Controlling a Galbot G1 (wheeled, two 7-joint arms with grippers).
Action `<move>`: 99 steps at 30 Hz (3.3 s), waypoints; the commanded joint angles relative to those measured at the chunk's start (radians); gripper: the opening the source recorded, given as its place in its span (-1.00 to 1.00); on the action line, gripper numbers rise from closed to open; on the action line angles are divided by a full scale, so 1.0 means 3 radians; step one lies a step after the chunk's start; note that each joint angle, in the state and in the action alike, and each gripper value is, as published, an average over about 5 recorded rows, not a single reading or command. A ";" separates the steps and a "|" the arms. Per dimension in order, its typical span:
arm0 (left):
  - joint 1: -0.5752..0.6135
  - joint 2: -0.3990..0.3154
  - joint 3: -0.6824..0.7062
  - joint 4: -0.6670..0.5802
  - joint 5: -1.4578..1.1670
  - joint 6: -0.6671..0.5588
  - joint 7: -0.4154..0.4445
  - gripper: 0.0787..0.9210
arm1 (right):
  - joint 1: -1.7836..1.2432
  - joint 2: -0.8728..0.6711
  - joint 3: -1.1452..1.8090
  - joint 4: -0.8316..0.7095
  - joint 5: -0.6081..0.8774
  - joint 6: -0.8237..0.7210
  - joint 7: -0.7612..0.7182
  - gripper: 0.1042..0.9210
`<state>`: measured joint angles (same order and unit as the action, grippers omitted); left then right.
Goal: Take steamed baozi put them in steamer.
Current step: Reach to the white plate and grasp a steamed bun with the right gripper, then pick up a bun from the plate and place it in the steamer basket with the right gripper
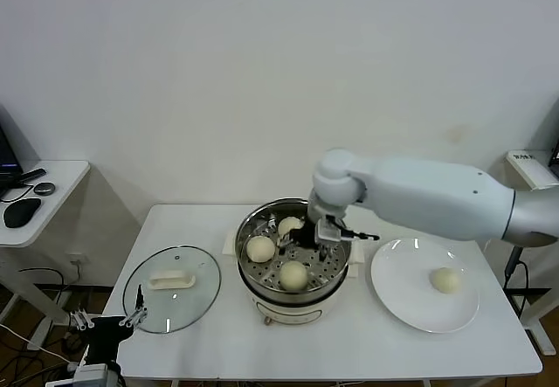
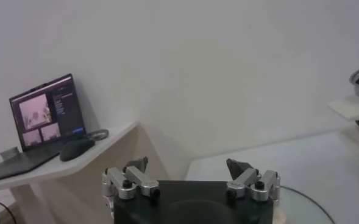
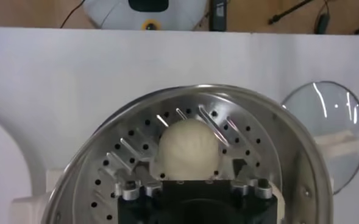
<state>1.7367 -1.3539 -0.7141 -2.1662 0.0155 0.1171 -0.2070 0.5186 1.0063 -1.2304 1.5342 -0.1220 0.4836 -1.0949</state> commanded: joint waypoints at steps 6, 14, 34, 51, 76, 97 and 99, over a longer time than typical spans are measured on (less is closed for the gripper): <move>-0.0053 0.0066 0.0022 -0.0007 -0.0017 0.0007 0.0016 0.77 | 0.0320 -0.0986 0.0160 0.0297 0.0871 -0.1740 -0.0095 0.76; -0.0079 0.0107 0.0093 0.0026 -0.0021 -0.0001 0.0017 0.77 | -0.0296 -0.1920 0.0710 0.0472 0.0720 -0.2627 -0.0154 0.76; -0.0104 0.0130 0.0077 0.0134 -0.0017 -0.0020 0.0020 0.77 | -0.2232 -0.1965 0.2201 -0.0782 -0.0303 -0.1884 -0.0051 0.76; -0.0087 0.0111 0.0034 0.0141 -0.0014 -0.0012 0.0023 0.77 | -0.2567 -0.1494 0.2458 -0.1370 -0.0557 -0.1872 0.0003 0.76; -0.0042 0.0101 0.0045 0.0097 -0.0029 0.0016 0.0029 0.77 | -0.2568 -0.1302 0.2431 -0.1484 -0.0552 -0.2056 0.0023 0.14; -0.0098 0.0125 0.0101 0.0077 -0.0031 0.0016 0.0035 0.77 | 0.0333 -0.1580 0.0248 0.0024 0.1010 -0.2629 0.0036 -0.34; -0.0116 0.0130 0.0109 0.0082 -0.0030 0.0017 0.0035 0.77 | 0.0787 -0.1377 -0.0078 0.0147 0.1301 -0.2734 0.0095 -0.34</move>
<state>1.7088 -1.3173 -0.6883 -2.1440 0.0054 0.1218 -0.1970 0.1699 0.5330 -0.8134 1.3454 -0.0454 -0.2327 -1.0905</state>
